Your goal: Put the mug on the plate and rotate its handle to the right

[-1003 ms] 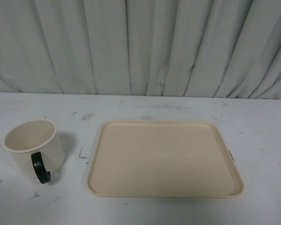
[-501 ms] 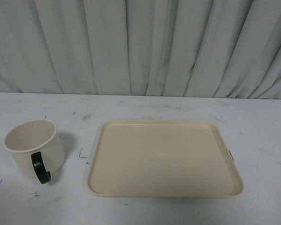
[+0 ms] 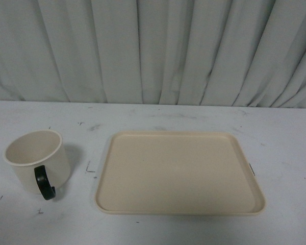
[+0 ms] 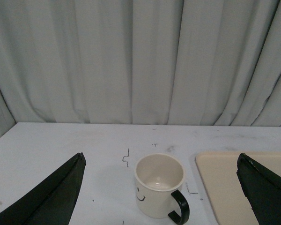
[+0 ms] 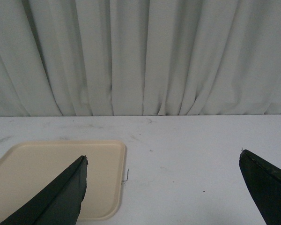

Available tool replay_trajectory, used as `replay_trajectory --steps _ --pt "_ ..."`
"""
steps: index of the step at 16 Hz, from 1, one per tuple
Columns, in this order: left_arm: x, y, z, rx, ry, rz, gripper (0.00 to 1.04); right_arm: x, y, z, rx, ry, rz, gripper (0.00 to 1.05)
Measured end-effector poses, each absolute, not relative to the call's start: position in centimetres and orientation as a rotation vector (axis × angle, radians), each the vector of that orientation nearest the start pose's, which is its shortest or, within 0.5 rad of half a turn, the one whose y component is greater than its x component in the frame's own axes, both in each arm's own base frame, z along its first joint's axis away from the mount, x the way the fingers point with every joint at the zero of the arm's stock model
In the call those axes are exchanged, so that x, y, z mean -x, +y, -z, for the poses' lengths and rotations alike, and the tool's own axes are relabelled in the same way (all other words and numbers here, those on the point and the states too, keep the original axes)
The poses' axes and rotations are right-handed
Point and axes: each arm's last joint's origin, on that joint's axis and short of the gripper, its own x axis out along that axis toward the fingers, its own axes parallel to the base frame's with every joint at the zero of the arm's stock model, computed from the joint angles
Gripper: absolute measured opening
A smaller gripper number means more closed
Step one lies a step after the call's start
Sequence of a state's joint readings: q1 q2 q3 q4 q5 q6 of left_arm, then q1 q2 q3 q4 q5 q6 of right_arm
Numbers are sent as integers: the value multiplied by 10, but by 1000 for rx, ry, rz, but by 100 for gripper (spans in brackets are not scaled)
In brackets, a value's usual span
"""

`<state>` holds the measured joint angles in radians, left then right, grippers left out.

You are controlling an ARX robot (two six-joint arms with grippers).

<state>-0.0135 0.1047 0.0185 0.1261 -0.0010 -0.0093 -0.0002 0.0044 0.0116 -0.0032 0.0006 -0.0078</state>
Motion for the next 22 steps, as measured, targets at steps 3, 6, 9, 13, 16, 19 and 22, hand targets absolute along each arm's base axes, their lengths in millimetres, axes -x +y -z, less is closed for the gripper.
replay_trajectory --steps 3,6,9,13,16,19,22 --pt "-120 -5 -185 -16 -58 56 98 -97 0 -167 8 -4 0 98" --pt "-172 -3 -208 -75 -73 92 98 -97 0 -167 8 -4 0 98" --pt "-246 2 -192 -62 228 163 98 -97 0 -167 8 -4 0 98" --pt "-306 22 -166 -58 447 126 98 -97 0 -167 8 -4 0 98" --pt "-312 36 -132 -34 557 88 98 -97 0 -167 8 -4 0 98" --pt "-312 41 -120 -2 594 89 98 -97 0 -167 8 -4 0 98" --pt "-312 41 -112 18 630 84 98 -97 0 -167 8 -4 0 98"
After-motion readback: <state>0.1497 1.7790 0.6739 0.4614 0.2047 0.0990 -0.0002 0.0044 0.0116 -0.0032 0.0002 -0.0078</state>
